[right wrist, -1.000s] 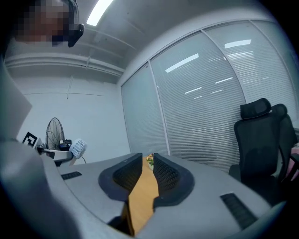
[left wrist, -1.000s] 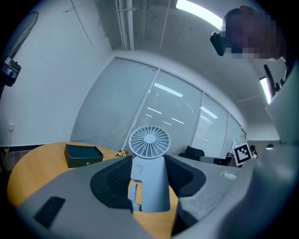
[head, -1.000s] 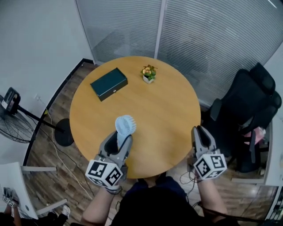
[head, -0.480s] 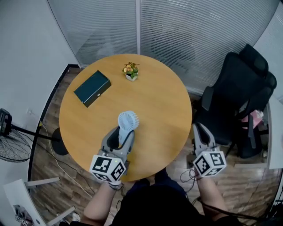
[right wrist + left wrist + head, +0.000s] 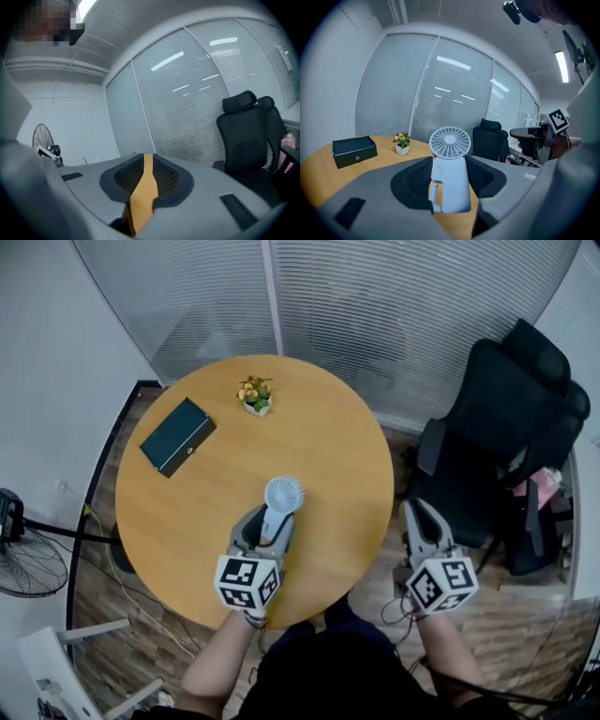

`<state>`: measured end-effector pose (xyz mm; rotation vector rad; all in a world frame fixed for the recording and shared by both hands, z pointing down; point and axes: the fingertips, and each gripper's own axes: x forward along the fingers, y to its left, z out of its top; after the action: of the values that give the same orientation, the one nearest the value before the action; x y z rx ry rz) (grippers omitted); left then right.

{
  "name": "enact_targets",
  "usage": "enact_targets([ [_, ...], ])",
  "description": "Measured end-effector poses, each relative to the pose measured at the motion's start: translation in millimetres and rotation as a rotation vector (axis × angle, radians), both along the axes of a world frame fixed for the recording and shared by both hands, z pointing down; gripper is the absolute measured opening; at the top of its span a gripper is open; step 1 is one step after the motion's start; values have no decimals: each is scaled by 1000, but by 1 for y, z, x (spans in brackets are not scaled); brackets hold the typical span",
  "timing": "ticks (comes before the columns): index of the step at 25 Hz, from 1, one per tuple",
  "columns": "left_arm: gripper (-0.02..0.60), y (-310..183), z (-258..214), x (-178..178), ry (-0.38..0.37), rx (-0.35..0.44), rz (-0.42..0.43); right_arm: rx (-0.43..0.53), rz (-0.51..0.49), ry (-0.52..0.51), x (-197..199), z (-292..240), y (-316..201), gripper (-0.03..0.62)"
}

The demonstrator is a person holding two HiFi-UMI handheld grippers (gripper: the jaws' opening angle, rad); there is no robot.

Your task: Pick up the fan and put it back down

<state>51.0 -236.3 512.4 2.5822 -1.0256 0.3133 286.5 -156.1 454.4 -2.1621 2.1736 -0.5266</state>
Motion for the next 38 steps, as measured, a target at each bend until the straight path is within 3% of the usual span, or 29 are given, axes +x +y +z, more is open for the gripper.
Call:
enact_targets([
  [15,215,-28,134,61,-231,-142,-31,-63,-7,-14,77,34,-11,60],
  [28,215,-38,222,69,-381,-243,-74,-134,-89,-4,93,64,-34,55],
  [38,215,-38,249,70,-424,-272,-101,-148,-148,-2,92,72,-48,52],
])
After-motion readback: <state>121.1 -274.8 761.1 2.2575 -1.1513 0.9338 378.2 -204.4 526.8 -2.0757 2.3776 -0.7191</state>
